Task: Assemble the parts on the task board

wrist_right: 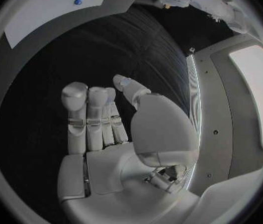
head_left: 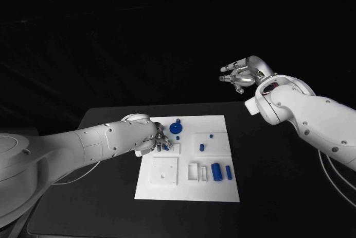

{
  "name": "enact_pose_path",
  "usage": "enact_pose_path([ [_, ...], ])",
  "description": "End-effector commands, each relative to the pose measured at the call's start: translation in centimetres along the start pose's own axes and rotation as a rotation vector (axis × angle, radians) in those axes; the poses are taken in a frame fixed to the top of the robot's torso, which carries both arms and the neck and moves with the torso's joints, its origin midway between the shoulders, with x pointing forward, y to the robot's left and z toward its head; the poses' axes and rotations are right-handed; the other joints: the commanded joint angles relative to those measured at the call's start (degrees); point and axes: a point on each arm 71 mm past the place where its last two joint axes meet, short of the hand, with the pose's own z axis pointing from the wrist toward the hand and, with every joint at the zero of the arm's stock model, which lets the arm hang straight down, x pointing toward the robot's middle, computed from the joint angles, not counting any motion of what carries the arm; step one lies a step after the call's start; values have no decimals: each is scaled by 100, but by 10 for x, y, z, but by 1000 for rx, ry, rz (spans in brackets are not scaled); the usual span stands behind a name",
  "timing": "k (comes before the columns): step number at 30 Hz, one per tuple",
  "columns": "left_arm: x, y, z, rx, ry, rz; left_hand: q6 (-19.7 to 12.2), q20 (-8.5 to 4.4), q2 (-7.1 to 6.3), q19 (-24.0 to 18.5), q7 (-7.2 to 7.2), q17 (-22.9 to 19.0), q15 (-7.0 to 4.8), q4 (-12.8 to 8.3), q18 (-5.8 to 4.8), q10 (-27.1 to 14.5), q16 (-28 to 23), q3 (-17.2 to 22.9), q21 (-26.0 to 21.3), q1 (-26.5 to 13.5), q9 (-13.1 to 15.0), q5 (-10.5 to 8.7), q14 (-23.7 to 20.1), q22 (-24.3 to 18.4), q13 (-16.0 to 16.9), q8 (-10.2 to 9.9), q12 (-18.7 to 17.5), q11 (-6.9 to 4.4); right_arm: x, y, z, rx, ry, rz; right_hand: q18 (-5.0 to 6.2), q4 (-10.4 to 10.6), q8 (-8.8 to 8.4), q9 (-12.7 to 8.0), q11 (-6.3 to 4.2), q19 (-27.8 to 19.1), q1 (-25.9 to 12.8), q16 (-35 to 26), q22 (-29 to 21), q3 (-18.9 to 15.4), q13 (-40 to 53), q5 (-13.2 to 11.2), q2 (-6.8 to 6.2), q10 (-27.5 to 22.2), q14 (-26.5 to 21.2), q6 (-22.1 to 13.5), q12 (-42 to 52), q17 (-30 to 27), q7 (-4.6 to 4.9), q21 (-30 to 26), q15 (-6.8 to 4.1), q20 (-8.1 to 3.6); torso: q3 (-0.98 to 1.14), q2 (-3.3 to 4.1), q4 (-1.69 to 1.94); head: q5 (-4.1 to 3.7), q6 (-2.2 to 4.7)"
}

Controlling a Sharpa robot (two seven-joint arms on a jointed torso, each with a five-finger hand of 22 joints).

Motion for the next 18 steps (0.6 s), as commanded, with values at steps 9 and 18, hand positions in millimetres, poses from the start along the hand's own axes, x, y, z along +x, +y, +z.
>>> enact_pose_path([
  [9, 5, 1, 1, -9, 27, 8, 130, -12, 34, 60, -131, -16, -22, -621, -13, -13, -43, 660, -68, 69, 11, 6, 3, 57, 5, 30, 18, -22, 1, 1, 0, -4, 16, -4, 104, -1, -29, -8, -14, -36, -34, 7, 520, 26, -3, -37, 16, -39, -11, 18, 19, 6, 7, 32, -23, 7, 2, 1, -2, 5, 11],
  [18, 6, 3, 2, -20, 37, 13, 125, -11, 35, 66, -130, -21, -22, -620, -13, -18, -45, 661, -89, 68, 15, 7, 3, 73, 5, 35, 18, -20, 2, 1, 0, -3, 19, -4, 105, -4, -30, -8, -13, -39, -51, 0, 517, 48, -4, -27, 14, -45, -15, 13, 22, 3, 9, 28, -24, 6, 5, 0, -2, 12, 5],
])
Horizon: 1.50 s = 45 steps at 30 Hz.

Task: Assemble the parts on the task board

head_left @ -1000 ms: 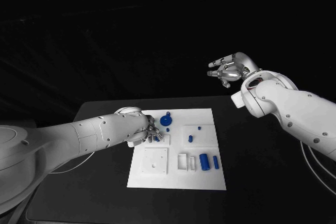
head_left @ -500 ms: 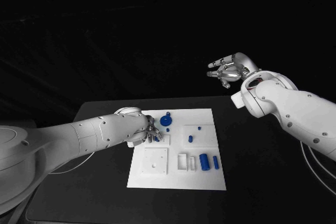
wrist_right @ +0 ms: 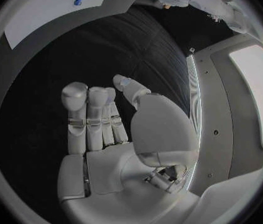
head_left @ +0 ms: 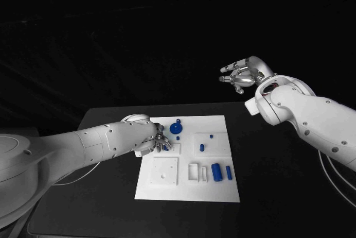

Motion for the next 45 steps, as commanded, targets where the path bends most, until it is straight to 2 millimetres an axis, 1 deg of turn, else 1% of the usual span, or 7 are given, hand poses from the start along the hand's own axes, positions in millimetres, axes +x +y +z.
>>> enact_pose_path([
  [1, 5, 1, 1, -13, 37, 16, 125, 6, 35, 49, -129, -5, -36, -616, -13, -17, -25, 665, -40, 69, 5, 30, 4, 59, 6, 19, 18, -23, 2, 1, 0, -5, 15, -4, 105, -4, -30, -8, 0, -39, -51, 0, 517, 48, -4, -27, 14, -32, -15, 13, 22, 4, 10, 28, -23, 6, 5, 0, -3, 7, -6],
  [13, 6, 0, 2, -13, 38, 10, 109, 13, 33, 66, -133, -16, -31, -597, -17, -36, -25, 628, -97, 38, 13, -40, -7, 78, 10, 29, 28, -20, 2, 1, 0, -5, 18, -4, 105, -4, -30, -8, 0, -39, -51, 0, 517, 48, -4, -27, 14, -32, -15, 13, 22, 4, 10, 28, -23, 6, 3, 0, -2, 0, -4],
  [28, 5, -3, 4, -13, 36, 5, 169, 9, 35, 104, -179, -28, -37, -468, -50, -27, -13, 490, -187, -63, 13, -73, -2, 82, 10, 62, 44, -32, 3, 3, 0, -9, 25, -4, 104, 0, -30, -8, 0, -41, -55, -8, 515, 44, -8, -4, 9, -36, -18, 8, 21, 0, 10, 15, -24, 4, 11, -1, -7, -8, -7],
  [30, 5, -3, 4, -14, 38, 7, 167, 9, 5, 108, -190, -30, -38, -422, -58, -26, -13, 456, -201, -91, 12, -84, -3, 81, 9, 59, 42, -35, 3, 3, 0, -9, 25, -4, 104, 0, -30, -8, 0, -41, -55, -8, 515, 44, -8, -4, 9, -36, -18, 8, 21, 0, 10, 15, -24, 4, 11, -2, -8, -9, -9],
  [39, 6, -4, 5, -15, 48, 14, 190, 0, -309, 155, -239, -62, -44, -30, -107, -51, -29, 249, -343, -96, -67, -190, -17, 82, 1, 18, 41, -48, 4, 3, 0, -9, 27, -4, 104, 1, -30, -8, 0, -40, -56, -7, 515, 43, -8, 0, 8, -35, -17, 8, 21, 1, 10, 16, -24, 4, 6, -3, -2, -20, -11],
  [42, 6, -4, 5, -17, 51, 15, 207, 4, -375, 156, -252, -69, -40, 81, -114, -62, -32, 132, -371, -111, -88, -523, -28, 80, 5, 11, 49, -48, 4, 3, 0, -9, 28, -4, 103, 5, -31, -8, 0, -38, -62, -3, 516, 35, -8, 20, 4, -33, -14, 6, 23, 4, 11, 20, -25, 4, 4, -1, -4, -22, -10],
  [45, 6, -3, 5, -19, 53, 16, 228, 8, -440, 164, -257, -79, -36, 236, -119, -84, -31, -14, -409, -54, -125, -631, -44, 83, 7, -4, 58, -44, 4, 3, 0, -8, 28, -4, 103, 5, -30, -8, 0, -38, -61, -9, 516, 30, -9, 26, 1, -34, -18, 4, 22, 0, 11, 19, -24, 4, 3, 0, -2, -23, -8],
])
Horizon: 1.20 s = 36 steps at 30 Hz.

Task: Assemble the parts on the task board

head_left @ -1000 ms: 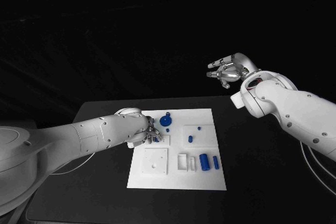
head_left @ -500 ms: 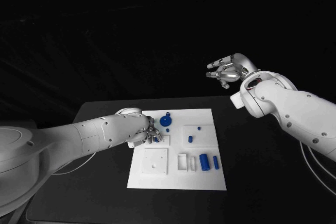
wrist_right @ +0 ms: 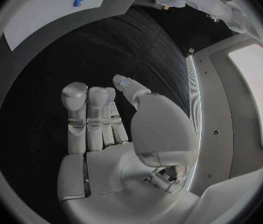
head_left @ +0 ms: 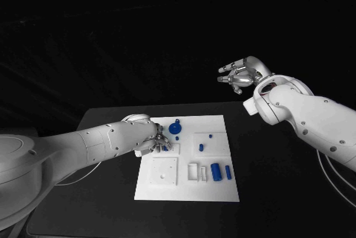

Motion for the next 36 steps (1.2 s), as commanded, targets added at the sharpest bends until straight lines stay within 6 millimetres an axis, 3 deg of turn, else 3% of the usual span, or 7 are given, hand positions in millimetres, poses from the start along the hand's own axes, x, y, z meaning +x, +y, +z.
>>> enact_pose_path([
  [1, 5, -2, 0, 3, 36, 12, 139, -1, -83, 51, -160, -10, -9, 108, -120, -14, -33, -103, -30, -7, -8, -133, -1, 85, 4, -15, 34, -9, 1, 1, 0, -6, 14, -4, 103, 20, -30, -8, -2, -38, -62, -9, 517, 14, -9, 26, 2, -36, -18, 14, 22, 1, 20, 19, -24, 4, -2, 2, 2, -1, 3],
  [6, 4, 0, 1, 2, 29, 7, 137, 19, -146, 38, -143, -49, 14, 414, -123, -64, -66, -424, -105, 63, 2, -822, -43, 77, -8, -2, 27, 15, 1, 0, 0, -4, 15, -5, 102, 13, -30, -8, -2, -37, -46, 3, 519, 3, -9, 27, 3, -33, -12, 11, 24, 12, 20, 27, -26, 3, -7, 8, 4, -2, 8],
  [19, -1, 3, 2, -1, -4, -13, 116, 33, -250, 95, -121, -140, 27, 1060, -119, -84, -53, -769, -235, 260, 66, -1262, -50, 96, -50, 43, 53, 33, 2, 0, 0, -3, 17, -5, 102, 13, -30, -8, -2, -37, -46, 3, 519, 3, -9, 27, 3, -33, -12, 11, 24, 12, 20, 27, -26, 3, -2, 3, -4, -5, 12],
  [24, -2, 5, 2, -5, -10, -17, 137, 43, -454, 97, -99, -152, 38, 1308, -114, -84, -48, -723, -250, 146, 112, -1931, -56, 98, -52, 81, 64, 48, 1, 0, 0, -2, 17, -6, 102, 9, -30, -8, -2, -36, -41, 5, 520, 2, -9, 27, 9, -34, -14, 11, 25, 15, 20, 32, -25, 3, 2, 0, 0, -8, 16],
  [26, -2, 6, 2, -7, -12, -19, 145, 49, -655, 95, -89, -156, 44, 1500, -111, -87, -45, -632, -257, 62, 134, -2444, -61, 98, -52, 96, 68, 55, 1, -1, 0, -1, 17, -6, 102, 9, -30, -8, -2, -36, -41, 5, 520, 2, -9, 27, 9, -34, -14, 11, 25, 15, 20, 32, -25, 3, 1, -2, -2, -8, 19],
  [31, -4, 10, 2, -5, -19, -27, 142, 41, -1001, 98, -85, -166, 39, 1948, -113, -86, -34, -646, -268, 13, 168, -2561, -70, 101, -60, 96, 67, 57, 1, -1, 0, 0, 16, -7, 102, 9, -30, -8, -2, -36, -41, 5, 520, 2, -9, 27, 9, -34, -14, 11, 25, 15, 20, 32, -25, 3, 0, 1, 3, -13, 23],
  [36, -4, 10, 1, 11, -21, -50, 123, 36, -1146, 91, -76, -161, 39, 2301, -126, -86, -32, -1428, -274, 59, 156, -2557, -80, 102, -62, 61, 49, 62, 1, -2, 0, 1, 16, -7, 102, -8, -30, -8, -2, -37, -20, 1, 521, 16, -13, 13, 13, -38, -15, 9, 20, 13, 22, 35, -25, 3, 8, 0, -12, -10, 37],
])
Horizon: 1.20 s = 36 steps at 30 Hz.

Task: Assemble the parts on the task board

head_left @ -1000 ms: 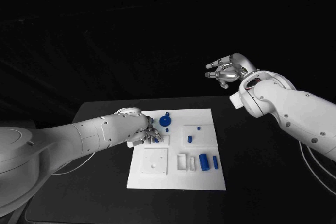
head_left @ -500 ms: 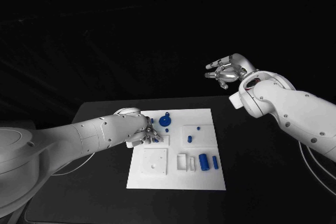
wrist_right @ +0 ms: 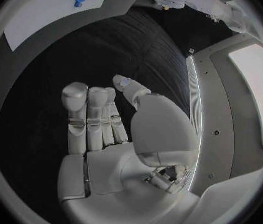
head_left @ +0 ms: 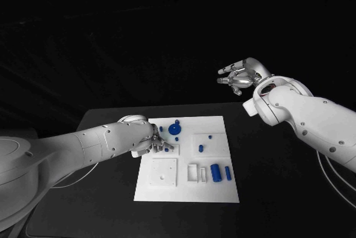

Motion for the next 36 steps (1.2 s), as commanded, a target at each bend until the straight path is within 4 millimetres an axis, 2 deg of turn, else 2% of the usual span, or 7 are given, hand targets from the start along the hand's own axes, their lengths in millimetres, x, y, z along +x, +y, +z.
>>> enact_pose_path([
  [1, 1, -3, -1, 33, -3, -32, -25, -6, -116, 6, 23, 1, 26, 210, -40, -8, 5, -375, -31, 27, -8, -19, -39, 99, -7, -35, 6, 40, 1, 0, 0, -3, 11, -5, 102, -9, -30, -8, -11, -38, -23, 0, 516, 23, -10, 17, 13, -47, -16, 8, 20, 8, 23, 32, -25, 3, 7, 0, -14, 2, 7],
  [9, 0, 0, -3, 42, -2, -54, -25, -11, -111, -2, 25, 9, 24, 306, -43, -8, 5, -652, -36, 52, 1, -21, -52, 99, -5, -52, -15, 41, 0, -1, 0, 1, 8, -6, 104, -11, -30, -8, -11, -40, -36, -1, 514, 49, -12, 23, 11, -46, -15, 3, 19, 7, 24, 25, -25, 3, -10, 1, 9, -8, 19],
  [17, -20, -1, -19, 101, -15, -116, -51, 27, 229, -35, 33, -20, 54, 158, -39, -67, -36, -400, -115, 226, 105, 8, -83, 82, -11, 3, -24, 60, -3, -5, -1, 9, 2, -10, 104, -8, -30, -8, -11, -40, -46, -7, 514, 55, -14, 24, 6, -46, -16, 4, 18, 3, 23, 28, -24, 4, -7, -2, 12, 23, 72],
  [20, -38, -1, -26, 125, -25, -149, -116, 51, 594, -60, 56, -33, 74, -304, -35, -145, -33, -433, -173, 335, 152, 598, -135, 81, 5, 14, 15, 81, -4, -6, -1, 12, 1, -11, 104, -8, -30, -8, -11, -40, -46, -7, 514, 55, -14, 24, 6, -46, -16, 4, 18, 3, 23, 28, -24, 4, 2, -3, -5, 37, 88],
  [24, -61, 2, -31, 138, -27, -193, -454, 83, 1138, -99, 128, -53, 107, -992, -31, -262, 11, -779, -248, 393, 45, 917, -243, 92, 11, -75, 87, 109, -4, -7, -1, 13, 3, -12, 104, -8, -30, -8, -11, -40, -46, -7, 514, 55, -14, 24, 6, -46, -16, 4, 18, 3, 23, 28, -24, 4, 11, 0, -14, 39, 97],
  [28, -80, 7, -30, 134, -26, -219, -699, 115, 1347, -124, 238, -78, 149, -1280, -18, -324, -7, -857, -306, 627, -829, 1842, -300, 86, -23, -131, 47, 179, -3, -6, -1, 12, 5, -11, 104, -8, -30, -8, -11, -40, -46, -7, 514, 55, -14, 24, 6, -46, -16, 4, 18, 3, 23, 28, -24, 4, 12, 8, -17, 32, 118],
  [36, -101, 12, -20, 110, -50, -228, -1072, 167, 1615, -128, 373, -132, 207, -1471, 11, -412, 11, -1059, -402, 734, -2188, 2188, -346, 99, -54, 216, 79, 224, -4, -5, -2, 8, 7, -15, 104, 7, -30, -8, -13, -37, -62, -10, 516, 68, -17, 44, 3, -38, -12, 9, 21, 0, 23, 38, -25, 4, 8, 32, -14, 13, 156],
])
